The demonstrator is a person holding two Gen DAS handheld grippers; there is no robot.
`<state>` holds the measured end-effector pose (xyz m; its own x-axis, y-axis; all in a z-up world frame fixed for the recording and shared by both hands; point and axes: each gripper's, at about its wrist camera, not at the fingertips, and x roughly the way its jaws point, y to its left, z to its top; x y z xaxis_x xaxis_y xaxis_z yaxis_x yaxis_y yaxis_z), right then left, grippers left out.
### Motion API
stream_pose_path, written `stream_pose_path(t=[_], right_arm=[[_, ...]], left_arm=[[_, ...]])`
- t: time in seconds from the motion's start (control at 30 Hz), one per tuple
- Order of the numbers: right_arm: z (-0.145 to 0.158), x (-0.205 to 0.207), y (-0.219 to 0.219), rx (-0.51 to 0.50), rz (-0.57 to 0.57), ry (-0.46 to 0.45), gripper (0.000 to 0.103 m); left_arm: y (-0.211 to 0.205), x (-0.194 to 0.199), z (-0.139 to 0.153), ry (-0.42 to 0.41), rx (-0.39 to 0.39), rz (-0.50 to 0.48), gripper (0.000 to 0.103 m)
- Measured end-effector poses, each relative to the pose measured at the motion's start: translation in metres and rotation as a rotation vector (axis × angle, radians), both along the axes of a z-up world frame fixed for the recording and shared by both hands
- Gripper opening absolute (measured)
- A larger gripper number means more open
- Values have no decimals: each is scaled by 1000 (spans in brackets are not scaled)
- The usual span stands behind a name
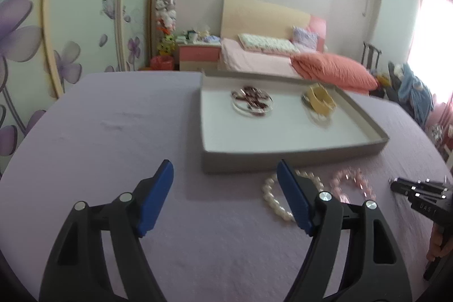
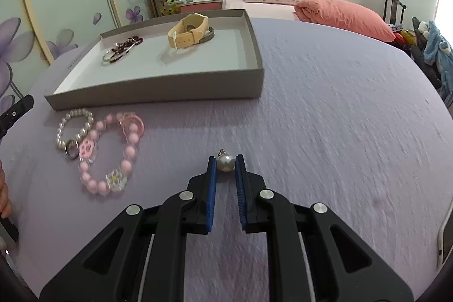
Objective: Organize jewelry
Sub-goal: 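Withdraw left tool from the tray while right tool grasps the single pearl pendant, then grasp the white pearl bracelet with left tool while right tool holds the pendant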
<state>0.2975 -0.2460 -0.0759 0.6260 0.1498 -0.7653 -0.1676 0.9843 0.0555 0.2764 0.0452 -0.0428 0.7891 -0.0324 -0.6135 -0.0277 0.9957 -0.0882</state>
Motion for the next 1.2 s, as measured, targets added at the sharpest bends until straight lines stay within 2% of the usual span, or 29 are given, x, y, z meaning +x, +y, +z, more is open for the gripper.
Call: stream_pose_path(t=[0.13,0.27,0.4,0.53,0.6,0.67,0.83,0.9,1.0,1.1,1.2], right_arm=[[0,-8,-1,-9,3,-1,14],[0,-7,-2,2,4,1,14],[0,-7,-3,4,4,2,14],[0,-6,-3,9,4,3,14],[-1,-6,-4,11,4,3,14],[0,-6,-3,11,4,3,14],[-1,-6,-4,12,5,3,14],[-1,-6,-4,11,5,3,14],[-1,-6,-4,13,5,3,14],[-1,-6,-4,13,4,3,14],[-1,-6,-4,14,5,3,14]], left_arm=[[-17,4,-8,59,29,-37,74],[-25,10,-14,105,19,-67,74],[-34,16,-23,163,17,-99,62],[-42,22,-28,190,24,-106,58],[-45,26,-30,212,23,-114,47],[-48,29,-33,233,19,-119,42],[-52,34,-34,243,50,-100,33],[-53,34,-35,246,66,-91,21],[-54,33,-35,241,94,-89,11],[-55,31,-36,232,107,-95,10],[-50,30,-35,230,81,-94,10]])
